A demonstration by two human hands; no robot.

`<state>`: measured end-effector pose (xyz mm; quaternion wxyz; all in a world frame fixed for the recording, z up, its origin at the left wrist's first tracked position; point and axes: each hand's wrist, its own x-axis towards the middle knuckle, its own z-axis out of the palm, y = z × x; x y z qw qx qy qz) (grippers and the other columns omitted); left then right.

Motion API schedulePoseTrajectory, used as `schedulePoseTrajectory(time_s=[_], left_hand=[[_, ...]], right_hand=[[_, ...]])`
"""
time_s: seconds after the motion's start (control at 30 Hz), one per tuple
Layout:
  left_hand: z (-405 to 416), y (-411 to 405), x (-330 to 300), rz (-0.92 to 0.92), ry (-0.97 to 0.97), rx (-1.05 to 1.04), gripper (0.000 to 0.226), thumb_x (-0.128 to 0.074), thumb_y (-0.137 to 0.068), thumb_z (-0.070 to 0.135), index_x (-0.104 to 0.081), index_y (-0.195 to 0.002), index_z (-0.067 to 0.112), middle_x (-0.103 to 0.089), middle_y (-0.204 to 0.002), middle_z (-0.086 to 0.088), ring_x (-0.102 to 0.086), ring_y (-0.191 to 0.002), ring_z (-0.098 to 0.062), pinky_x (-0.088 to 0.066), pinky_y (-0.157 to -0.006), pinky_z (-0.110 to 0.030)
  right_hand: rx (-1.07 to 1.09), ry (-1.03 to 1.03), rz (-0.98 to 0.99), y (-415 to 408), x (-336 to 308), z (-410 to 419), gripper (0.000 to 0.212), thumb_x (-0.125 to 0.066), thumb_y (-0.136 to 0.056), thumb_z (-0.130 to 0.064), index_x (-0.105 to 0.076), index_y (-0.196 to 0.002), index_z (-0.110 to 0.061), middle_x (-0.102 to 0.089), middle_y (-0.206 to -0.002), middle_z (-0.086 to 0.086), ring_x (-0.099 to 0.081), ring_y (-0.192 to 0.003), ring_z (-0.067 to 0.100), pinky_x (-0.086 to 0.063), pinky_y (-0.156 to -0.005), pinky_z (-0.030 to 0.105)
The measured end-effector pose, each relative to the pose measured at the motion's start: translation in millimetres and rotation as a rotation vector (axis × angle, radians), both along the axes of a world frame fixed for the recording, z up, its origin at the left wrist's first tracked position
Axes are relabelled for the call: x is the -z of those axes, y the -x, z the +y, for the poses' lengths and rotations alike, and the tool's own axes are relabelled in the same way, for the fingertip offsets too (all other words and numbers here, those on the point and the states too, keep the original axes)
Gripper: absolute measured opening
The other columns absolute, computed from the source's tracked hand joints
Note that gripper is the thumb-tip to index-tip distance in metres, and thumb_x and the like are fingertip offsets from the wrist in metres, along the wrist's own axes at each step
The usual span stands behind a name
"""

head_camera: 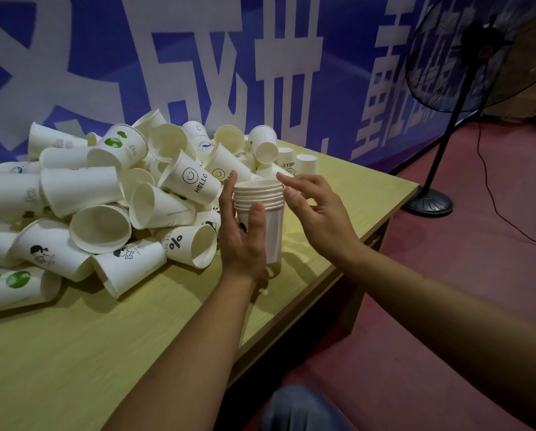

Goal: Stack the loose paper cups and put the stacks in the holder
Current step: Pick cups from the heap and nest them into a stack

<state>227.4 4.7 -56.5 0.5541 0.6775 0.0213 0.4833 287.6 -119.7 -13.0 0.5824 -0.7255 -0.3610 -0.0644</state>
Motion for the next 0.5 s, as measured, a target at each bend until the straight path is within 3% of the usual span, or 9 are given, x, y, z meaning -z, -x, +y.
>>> schedulePoseTrajectory(time_s=[0.03,0.1,0.2,0.27,0.37,0.43,0.5], left_hand=[[1,0,0,-0.001,-0.004,-0.039,0.062,-0.049,-0.094,0.049,-0.036,-0.150,0.026,-0.055,-0.139,0.007,-0.058,-0.123,-0.010,-0.053,-0.099,-0.036],[2,1,0,-0.025,-0.010,-0.107,0.059,-0.050,-0.094,0.047,-0.039,-0.145,0.022,-0.057,-0.131,0.005,-0.060,-0.115,-0.008,-0.055,-0.094,-0.036],[10,-1,0,-0.049,0.012,-0.213,0.059,-0.049,-0.095,0.048,-0.039,-0.146,0.019,-0.057,-0.136,-0.001,-0.060,-0.118,-0.014,-0.054,-0.095,-0.034],[15,-2,1,-0.035,0.032,-0.273,0.062,-0.047,-0.095,0.053,-0.038,-0.147,0.021,-0.055,-0.142,-0.006,-0.060,-0.120,-0.018,-0.053,-0.094,-0.028],[17,-2,1,-0.035,0.042,-0.306,0.063,-0.046,-0.094,0.056,-0.037,-0.148,0.023,-0.055,-0.142,-0.006,-0.061,-0.120,-0.018,-0.053,-0.092,-0.022],[17,-2,2,-0.035,0.035,-0.314,0.063,-0.046,-0.095,0.056,-0.036,-0.148,0.025,-0.054,-0.143,-0.005,-0.060,-0.120,-0.018,-0.054,-0.093,-0.025],[17,-2,2,-0.042,0.032,-0.317,0.061,-0.046,-0.095,0.056,-0.036,-0.148,0.028,-0.053,-0.144,-0.004,-0.059,-0.122,-0.018,-0.055,-0.095,-0.032]], right_hand=[[-0.006,0.006,-0.001,-1,0,0,0.034,-0.051,-0.101,-0.032,-0.058,-0.135,-0.031,-0.049,-0.123,-0.007,-0.048,-0.111,-0.002,-0.045,-0.081,0.007],[-0.003,0.023,0.000,-4,2,1,0.038,-0.052,-0.101,-0.032,-0.054,-0.139,-0.033,-0.046,-0.129,-0.007,-0.047,-0.115,0.002,-0.045,-0.085,0.013],[0.067,0.067,0.042,-13,14,6,0.059,-0.064,-0.094,-0.034,-0.038,-0.146,-0.043,-0.039,-0.143,-0.007,-0.043,-0.126,0.013,-0.047,-0.103,0.040],[0.108,0.120,0.100,-18,22,10,0.074,-0.071,-0.088,-0.035,-0.030,-0.148,-0.045,-0.035,-0.150,-0.005,-0.038,-0.134,0.019,-0.041,-0.109,0.051],[0.069,0.172,0.170,-23,29,16,0.089,-0.077,-0.085,-0.032,-0.021,-0.153,-0.038,-0.034,-0.156,-0.004,-0.034,-0.139,0.014,-0.034,-0.114,0.040],[0.021,0.169,0.211,-27,31,20,0.092,-0.078,-0.084,-0.029,-0.019,-0.155,-0.034,-0.039,-0.154,-0.005,-0.035,-0.133,0.005,-0.032,-0.106,0.030],[-0.007,0.171,0.234,-31,34,24,0.095,-0.079,-0.083,-0.027,-0.018,-0.155,-0.034,-0.045,-0.150,-0.004,-0.038,-0.131,0.004,-0.033,-0.104,0.031]])
